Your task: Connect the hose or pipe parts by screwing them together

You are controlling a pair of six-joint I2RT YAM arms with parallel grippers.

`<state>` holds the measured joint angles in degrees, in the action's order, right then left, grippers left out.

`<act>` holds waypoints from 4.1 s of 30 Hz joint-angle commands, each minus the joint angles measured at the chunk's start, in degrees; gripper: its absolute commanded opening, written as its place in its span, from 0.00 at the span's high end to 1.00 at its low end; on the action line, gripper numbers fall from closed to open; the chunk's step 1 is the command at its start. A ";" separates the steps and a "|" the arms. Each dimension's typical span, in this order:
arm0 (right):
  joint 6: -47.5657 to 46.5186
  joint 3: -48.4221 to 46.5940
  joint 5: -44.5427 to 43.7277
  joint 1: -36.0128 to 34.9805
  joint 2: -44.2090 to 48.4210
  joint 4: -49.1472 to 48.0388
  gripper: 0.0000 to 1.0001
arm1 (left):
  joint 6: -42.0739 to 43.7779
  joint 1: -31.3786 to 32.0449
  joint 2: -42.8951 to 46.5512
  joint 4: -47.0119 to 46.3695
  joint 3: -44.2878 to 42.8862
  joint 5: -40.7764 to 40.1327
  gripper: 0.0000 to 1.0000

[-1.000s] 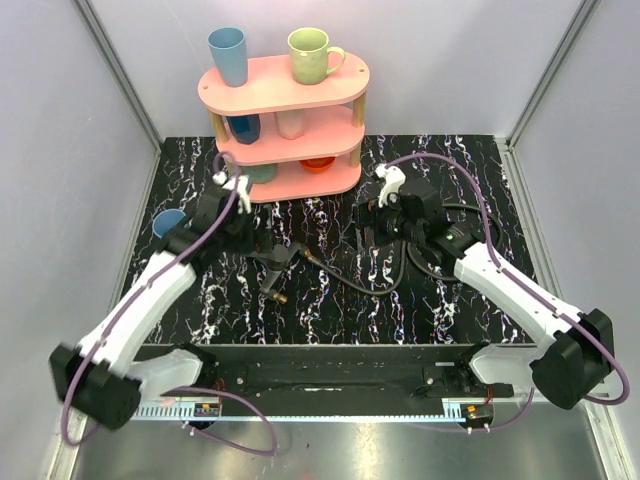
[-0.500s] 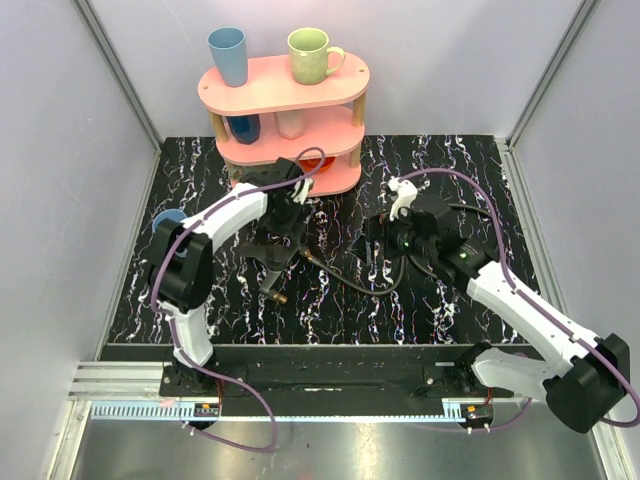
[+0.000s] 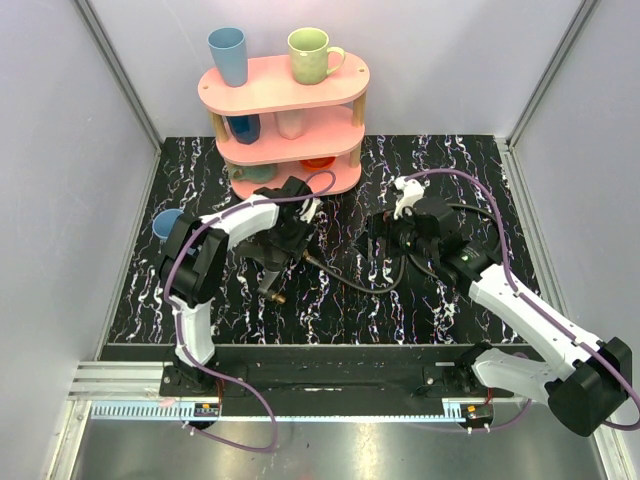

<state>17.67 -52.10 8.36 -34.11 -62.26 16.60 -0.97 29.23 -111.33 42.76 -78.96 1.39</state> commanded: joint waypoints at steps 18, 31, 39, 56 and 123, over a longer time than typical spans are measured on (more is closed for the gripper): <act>-13.88 3.15 21.07 0.09 -15.33 -32.86 0.07 | -7.81 -0.23 19.99 -6.46 6.44 11.09 1.00; -38.57 10.35 22.33 -2.63 -19.92 -45.96 0.20 | -10.89 -0.14 21.68 -5.41 7.06 14.25 1.00; -46.22 8.50 15.38 -7.45 -22.64 -42.00 0.23 | -11.77 -0.23 21.85 -4.53 5.57 16.89 1.00; -32.03 0.77 12.88 -7.75 -29.14 -42.60 1.00 | -18.18 0.30 28.17 -19.28 13.46 21.30 1.00; 6.41 -2.57 3.07 6.16 3.10 9.32 0.00 | -21.79 -0.32 16.48 -5.94 -0.32 -5.78 0.18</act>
<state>23.20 -53.32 13.91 -28.10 -64.23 22.00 -22.59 28.77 -103.24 37.41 -76.93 -5.04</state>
